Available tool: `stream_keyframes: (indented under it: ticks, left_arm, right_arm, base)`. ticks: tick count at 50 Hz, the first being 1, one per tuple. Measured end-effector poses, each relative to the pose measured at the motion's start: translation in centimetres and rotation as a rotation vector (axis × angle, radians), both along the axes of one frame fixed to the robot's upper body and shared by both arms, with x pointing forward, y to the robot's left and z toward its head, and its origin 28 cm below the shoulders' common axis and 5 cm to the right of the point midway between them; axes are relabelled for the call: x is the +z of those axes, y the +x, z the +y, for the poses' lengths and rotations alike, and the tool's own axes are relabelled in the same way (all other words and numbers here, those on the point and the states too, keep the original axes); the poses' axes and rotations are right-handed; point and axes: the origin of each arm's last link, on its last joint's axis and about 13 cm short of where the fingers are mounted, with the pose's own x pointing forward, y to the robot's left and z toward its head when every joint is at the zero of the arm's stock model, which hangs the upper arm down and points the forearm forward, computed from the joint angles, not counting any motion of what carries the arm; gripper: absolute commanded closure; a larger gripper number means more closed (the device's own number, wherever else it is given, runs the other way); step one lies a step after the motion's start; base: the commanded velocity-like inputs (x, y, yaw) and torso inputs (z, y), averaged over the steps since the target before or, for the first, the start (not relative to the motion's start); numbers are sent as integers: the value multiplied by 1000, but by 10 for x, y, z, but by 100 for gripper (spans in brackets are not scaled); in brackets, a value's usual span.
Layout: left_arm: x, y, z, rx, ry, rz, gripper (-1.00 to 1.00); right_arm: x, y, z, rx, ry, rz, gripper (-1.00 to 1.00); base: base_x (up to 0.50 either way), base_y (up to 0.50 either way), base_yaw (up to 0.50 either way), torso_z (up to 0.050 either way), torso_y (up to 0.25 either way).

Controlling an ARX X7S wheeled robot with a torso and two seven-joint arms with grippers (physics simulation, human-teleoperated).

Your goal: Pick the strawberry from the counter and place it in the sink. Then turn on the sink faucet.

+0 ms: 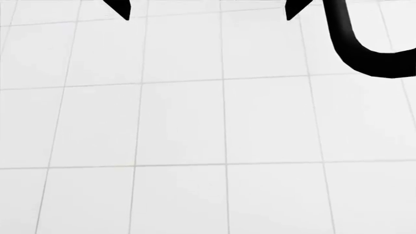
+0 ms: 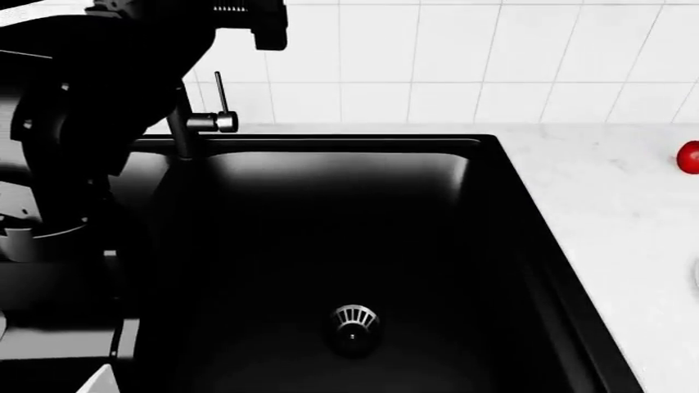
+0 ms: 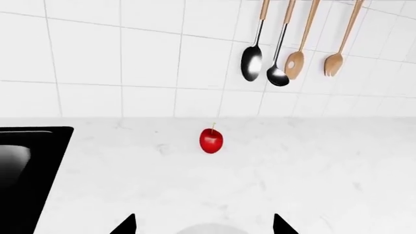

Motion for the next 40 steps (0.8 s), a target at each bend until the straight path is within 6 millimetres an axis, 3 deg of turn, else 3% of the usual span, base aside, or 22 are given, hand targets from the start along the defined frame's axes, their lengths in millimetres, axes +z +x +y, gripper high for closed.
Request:
stream_keyframes:
  ticks: [40]
  left_arm:
    - [-10,5,-3,-12,3,21,-100]
  right_arm:
    - [-39,7,-13,-144,136,219,-100]
  base:
    - [0,0,0,0,0]
